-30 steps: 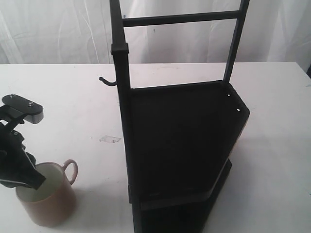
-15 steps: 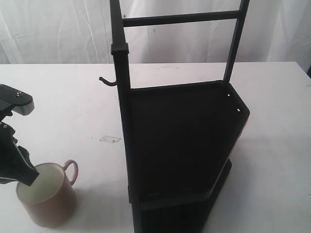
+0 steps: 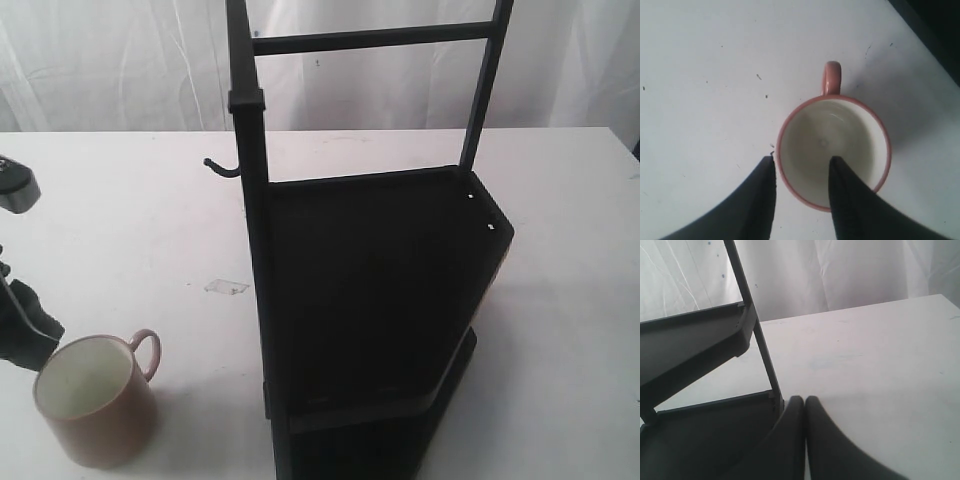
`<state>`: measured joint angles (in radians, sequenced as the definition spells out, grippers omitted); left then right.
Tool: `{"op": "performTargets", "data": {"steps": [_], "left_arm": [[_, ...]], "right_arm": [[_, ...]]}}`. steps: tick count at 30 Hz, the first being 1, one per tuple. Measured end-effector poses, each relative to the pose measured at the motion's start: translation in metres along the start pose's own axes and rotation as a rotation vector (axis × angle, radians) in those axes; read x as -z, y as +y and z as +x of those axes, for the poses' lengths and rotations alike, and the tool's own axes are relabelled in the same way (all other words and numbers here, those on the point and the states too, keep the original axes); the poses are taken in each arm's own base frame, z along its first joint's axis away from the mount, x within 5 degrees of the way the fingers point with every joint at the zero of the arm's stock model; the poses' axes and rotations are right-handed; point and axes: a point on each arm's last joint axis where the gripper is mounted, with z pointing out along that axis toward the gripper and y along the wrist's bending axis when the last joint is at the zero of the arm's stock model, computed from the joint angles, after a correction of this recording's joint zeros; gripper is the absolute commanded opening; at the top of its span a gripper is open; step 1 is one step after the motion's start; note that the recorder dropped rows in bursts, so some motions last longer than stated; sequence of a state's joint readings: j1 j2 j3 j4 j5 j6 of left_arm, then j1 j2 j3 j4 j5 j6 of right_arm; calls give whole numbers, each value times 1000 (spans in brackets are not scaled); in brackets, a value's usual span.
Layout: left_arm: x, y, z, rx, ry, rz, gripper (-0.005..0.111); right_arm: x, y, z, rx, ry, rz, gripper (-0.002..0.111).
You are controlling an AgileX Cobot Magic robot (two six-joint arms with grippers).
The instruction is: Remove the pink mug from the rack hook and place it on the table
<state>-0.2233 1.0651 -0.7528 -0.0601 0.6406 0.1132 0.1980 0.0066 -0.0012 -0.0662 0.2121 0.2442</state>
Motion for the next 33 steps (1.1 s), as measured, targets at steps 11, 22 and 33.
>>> {"op": "performTargets", "data": {"steps": [11,22,33], "left_arm": [[35,-7,7,8,-157,1,28],[72,-25,42,55,-374,71,0],[84,-43,89,96,-547,168,0]], "right_arm": [[0,0,0,0,0,0,0],[0,0,0,0,0,0,0],[0,0,0,0,0,0,0]]}}
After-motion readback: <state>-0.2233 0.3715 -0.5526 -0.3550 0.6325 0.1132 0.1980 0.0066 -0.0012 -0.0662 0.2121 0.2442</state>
